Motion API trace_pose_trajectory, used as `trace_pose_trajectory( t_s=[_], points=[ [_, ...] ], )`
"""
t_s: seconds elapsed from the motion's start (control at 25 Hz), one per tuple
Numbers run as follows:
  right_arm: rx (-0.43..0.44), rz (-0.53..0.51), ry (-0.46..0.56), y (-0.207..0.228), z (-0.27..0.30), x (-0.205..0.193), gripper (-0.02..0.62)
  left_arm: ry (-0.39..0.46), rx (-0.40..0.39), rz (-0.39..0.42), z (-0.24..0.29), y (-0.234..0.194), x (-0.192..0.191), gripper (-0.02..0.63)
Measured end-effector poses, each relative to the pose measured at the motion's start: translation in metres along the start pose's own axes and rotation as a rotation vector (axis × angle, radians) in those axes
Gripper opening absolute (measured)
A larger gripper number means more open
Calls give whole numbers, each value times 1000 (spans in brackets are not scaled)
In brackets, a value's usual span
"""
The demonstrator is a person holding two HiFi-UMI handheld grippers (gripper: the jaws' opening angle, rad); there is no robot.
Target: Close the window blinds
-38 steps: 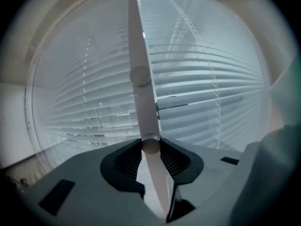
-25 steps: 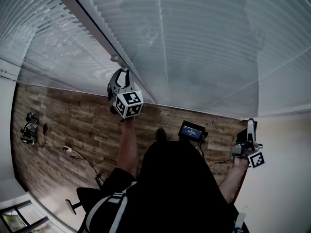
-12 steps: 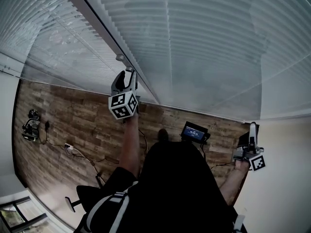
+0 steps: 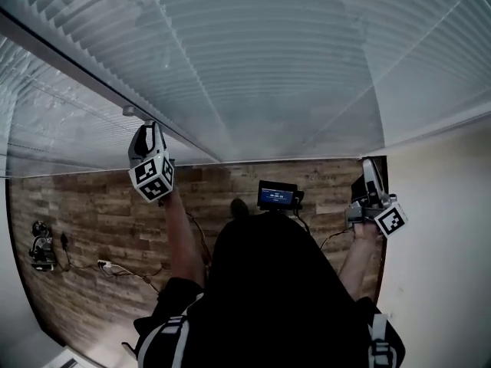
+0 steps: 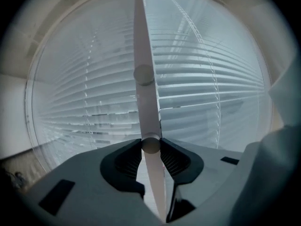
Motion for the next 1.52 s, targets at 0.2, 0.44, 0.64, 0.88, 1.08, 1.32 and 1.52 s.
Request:
trace_pose_trajectory(
  t_s=[0.2,0.44,0.64,0.88,1.08,1.32,1.52],
  points=[
    [-12,-5,-6,-16,4,10,84,-30,45,158,-3,-1,16,137],
    [-8,-1,-11,-12,2,6,84,-31,42,161,-4,1,10,137],
    [-3,-8,-12,-17,5,11,85,-11,12,136,-5,3,15,138],
    [-6,-3,-19,-14,7,7,85,-14,5,78,-26,0,-5,138],
    [-17,16,-36,-2,7,1,84,11,1,26,-31,-5,-2,138],
    [-14,9,-30,-4,3,6,84,46,-55,-136,-15,1,14,138],
    [-5,10,-16,-9,3,6,84,17,-22,-148,-5,-3,13,138]
  ],
)
Point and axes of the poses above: the fingertips, and each gripper's own axes: z forward along the fingers, y to its right, x out of its top, the point moved 2 cm from there along -z, backward along the fingers, and after that the axes turned 3 degrees about -z, right-handed, at the moved point
